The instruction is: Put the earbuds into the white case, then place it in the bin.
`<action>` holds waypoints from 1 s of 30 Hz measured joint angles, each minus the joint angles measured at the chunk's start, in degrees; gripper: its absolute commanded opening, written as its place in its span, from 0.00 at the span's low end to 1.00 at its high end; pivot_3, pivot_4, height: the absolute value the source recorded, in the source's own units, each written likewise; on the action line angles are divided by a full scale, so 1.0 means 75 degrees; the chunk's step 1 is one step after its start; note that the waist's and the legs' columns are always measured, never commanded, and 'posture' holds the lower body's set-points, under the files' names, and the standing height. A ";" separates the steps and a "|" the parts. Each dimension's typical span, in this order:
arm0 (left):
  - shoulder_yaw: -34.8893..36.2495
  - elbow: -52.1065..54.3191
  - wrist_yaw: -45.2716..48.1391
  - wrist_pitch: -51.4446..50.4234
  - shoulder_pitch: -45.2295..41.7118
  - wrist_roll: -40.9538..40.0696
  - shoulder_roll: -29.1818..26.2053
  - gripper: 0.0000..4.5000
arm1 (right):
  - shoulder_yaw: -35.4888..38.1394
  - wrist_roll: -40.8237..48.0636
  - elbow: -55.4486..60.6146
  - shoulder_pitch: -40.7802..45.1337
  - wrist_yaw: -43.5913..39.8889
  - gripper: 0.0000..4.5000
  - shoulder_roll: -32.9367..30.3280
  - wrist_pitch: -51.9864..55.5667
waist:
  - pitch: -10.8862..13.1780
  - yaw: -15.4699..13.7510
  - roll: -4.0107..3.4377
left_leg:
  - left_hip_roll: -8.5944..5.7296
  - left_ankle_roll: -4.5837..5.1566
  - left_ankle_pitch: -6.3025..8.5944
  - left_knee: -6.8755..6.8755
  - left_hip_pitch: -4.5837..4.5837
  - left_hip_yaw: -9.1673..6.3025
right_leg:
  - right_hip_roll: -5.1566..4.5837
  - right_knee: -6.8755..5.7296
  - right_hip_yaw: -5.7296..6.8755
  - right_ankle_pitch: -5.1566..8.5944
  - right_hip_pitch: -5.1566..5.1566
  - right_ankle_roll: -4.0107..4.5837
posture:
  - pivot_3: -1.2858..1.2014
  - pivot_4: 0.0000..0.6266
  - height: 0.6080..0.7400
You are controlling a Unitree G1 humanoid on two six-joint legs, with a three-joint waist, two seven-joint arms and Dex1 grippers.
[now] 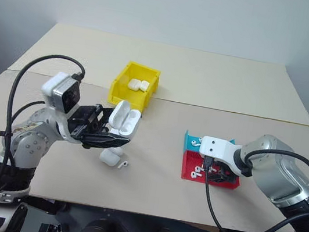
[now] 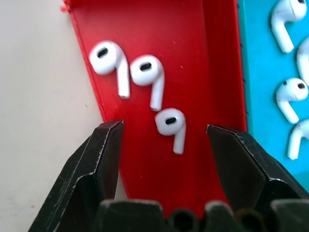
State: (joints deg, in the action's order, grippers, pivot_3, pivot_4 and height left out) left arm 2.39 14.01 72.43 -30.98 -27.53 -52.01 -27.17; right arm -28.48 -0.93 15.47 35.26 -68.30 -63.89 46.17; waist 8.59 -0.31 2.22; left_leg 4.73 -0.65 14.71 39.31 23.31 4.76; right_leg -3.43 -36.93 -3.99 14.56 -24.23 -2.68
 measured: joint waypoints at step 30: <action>0.0006 0.0202 -0.0404 -0.0019 0.0170 -0.0010 -0.0024 0.62 | 0.0021 -0.0612 -0.0932 0.0032 -0.0520 0.00 0.0549 -0.1098 | 0.0000 0.0000 0.0000 | 0.0000 -0.0001 0.0000 0.0000 -0.0002 0.0000 | 0.0000 -0.0001 0.0001 0.0000 0.0004 0.0000 | 0.52 0.24 1.00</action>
State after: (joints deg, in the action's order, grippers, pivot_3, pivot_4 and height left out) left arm 2.44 15.53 69.40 -31.12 -26.26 -52.09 -27.34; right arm -28.33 -5.52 8.48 35.51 -72.20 -59.77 37.94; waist 8.59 -0.31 2.23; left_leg 4.72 -0.65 14.71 39.32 23.29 4.76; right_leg -3.42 -36.94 -3.99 14.56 -24.20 -2.68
